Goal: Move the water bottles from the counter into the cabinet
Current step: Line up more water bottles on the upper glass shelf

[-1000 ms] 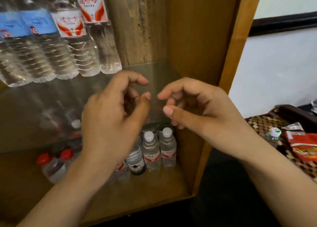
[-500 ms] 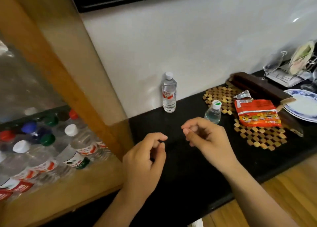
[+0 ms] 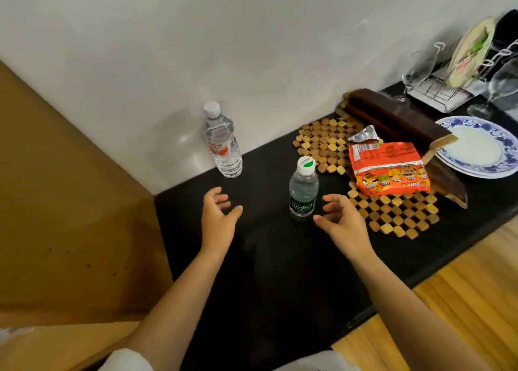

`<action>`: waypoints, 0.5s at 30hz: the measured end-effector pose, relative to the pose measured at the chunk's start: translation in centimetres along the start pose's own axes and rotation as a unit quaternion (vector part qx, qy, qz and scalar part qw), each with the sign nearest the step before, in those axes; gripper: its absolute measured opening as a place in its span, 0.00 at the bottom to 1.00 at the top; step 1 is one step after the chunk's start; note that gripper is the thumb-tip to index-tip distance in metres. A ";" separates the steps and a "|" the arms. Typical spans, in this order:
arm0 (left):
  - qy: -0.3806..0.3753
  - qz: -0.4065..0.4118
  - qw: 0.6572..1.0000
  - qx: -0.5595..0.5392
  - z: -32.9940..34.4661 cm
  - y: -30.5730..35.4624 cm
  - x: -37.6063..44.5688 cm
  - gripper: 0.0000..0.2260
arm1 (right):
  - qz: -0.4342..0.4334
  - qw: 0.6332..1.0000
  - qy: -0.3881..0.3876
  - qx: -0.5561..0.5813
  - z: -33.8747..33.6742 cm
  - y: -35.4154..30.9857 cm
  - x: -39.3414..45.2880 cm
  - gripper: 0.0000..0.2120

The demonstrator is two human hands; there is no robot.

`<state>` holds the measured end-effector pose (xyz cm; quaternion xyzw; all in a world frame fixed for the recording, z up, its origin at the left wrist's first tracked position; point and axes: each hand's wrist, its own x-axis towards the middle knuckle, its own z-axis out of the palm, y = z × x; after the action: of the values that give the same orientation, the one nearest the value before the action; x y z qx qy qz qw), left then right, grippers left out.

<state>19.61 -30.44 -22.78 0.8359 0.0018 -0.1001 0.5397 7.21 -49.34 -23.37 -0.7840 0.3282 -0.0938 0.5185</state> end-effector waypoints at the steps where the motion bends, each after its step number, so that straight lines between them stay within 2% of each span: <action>1: 0.016 -0.007 1.000 -0.008 0.4 0.3 1.5 0.28 | 0.018 1.000 -0.006 -0.007 0.2 0.3 1.0 0.26; 4: 0.046 -0.015 0.999 -0.020 1.5 1.8 6.6 0.36 | 0.045 0.999 -0.027 0.012 1.3 0.4 3.9 0.39; 7: 0.053 -0.027 0.998 -0.032 2.2 3.5 11.1 0.41 | 0.030 0.997 -0.055 0.046 2.4 0.5 5.7 0.45; 12: 0.040 -0.017 0.999 -0.018 3.0 4.0 14.8 0.39 | 0.008 0.995 -0.064 0.075 3.8 0.5 7.3 0.43; 15: 0.057 -0.016 0.998 -0.033 3.5 3.8 15.3 0.35 | 0.014 0.996 -0.069 0.058 4.0 0.7 7.5 0.40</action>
<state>34.40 -36.79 -23.37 0.8218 0.0490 -0.0604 0.5644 14.64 -51.15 -27.20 -0.7523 0.2965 -0.0510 0.5862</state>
